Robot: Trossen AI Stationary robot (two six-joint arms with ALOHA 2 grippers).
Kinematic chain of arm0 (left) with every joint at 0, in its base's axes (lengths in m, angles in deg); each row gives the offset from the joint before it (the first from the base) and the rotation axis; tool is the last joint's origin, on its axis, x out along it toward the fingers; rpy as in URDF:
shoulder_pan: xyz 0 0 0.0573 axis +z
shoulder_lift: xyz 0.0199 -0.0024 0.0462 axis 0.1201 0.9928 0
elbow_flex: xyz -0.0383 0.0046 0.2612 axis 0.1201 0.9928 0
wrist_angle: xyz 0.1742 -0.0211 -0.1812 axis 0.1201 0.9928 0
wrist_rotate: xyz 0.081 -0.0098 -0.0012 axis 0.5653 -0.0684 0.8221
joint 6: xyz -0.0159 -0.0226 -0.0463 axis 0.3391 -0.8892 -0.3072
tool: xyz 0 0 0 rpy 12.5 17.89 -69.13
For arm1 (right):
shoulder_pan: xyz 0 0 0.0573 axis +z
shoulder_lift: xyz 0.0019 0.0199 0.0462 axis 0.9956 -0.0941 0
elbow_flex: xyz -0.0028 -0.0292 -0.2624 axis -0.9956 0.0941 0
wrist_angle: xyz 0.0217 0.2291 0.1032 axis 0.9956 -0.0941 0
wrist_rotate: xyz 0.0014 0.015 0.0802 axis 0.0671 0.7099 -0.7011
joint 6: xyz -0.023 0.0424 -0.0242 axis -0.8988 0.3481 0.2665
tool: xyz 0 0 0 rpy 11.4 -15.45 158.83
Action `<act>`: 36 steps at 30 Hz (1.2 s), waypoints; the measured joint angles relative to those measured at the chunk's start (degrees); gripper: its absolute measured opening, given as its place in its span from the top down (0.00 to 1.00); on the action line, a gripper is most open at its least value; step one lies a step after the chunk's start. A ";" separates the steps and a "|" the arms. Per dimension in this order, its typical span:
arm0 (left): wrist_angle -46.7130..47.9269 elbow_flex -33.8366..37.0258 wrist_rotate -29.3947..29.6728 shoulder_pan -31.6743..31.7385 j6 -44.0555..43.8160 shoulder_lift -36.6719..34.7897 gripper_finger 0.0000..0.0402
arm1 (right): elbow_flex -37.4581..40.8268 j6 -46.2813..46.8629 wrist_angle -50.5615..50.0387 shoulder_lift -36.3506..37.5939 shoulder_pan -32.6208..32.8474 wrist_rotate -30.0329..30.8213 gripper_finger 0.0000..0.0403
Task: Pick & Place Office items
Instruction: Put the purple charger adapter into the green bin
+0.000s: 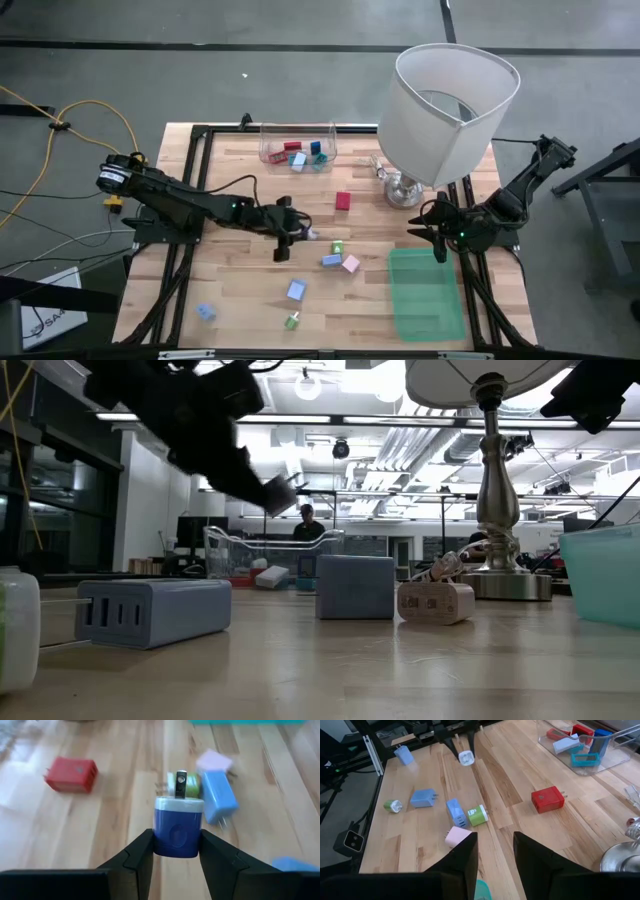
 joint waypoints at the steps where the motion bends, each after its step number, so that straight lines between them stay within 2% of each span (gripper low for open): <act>1: -0.76 -0.59 0.04 0.25 0.04 0.61 0.67 | 0.00 0.00 -0.01 0.00 -0.01 -0.01 0.73; 4: -2.01 -3.46 -0.89 0.80 0.34 3.22 0.67 | 0.00 0.00 0.01 0.02 0.00 0.00 0.73; 17: -3.23 -24.44 -2.57 1.07 9.87 19.73 0.68 | -0.02 0.00 0.46 0.02 -0.02 0.00 0.73; 22: -3.35 -30.69 -2.71 1.06 10.47 24.96 0.68 | -0.02 0.00 0.89 0.02 -0.01 -0.02 0.73; 36: -7.39 -31.83 -2.23 0.80 10.70 26.26 0.68 | -0.02 0.00 1.36 0.02 -0.02 -0.02 0.73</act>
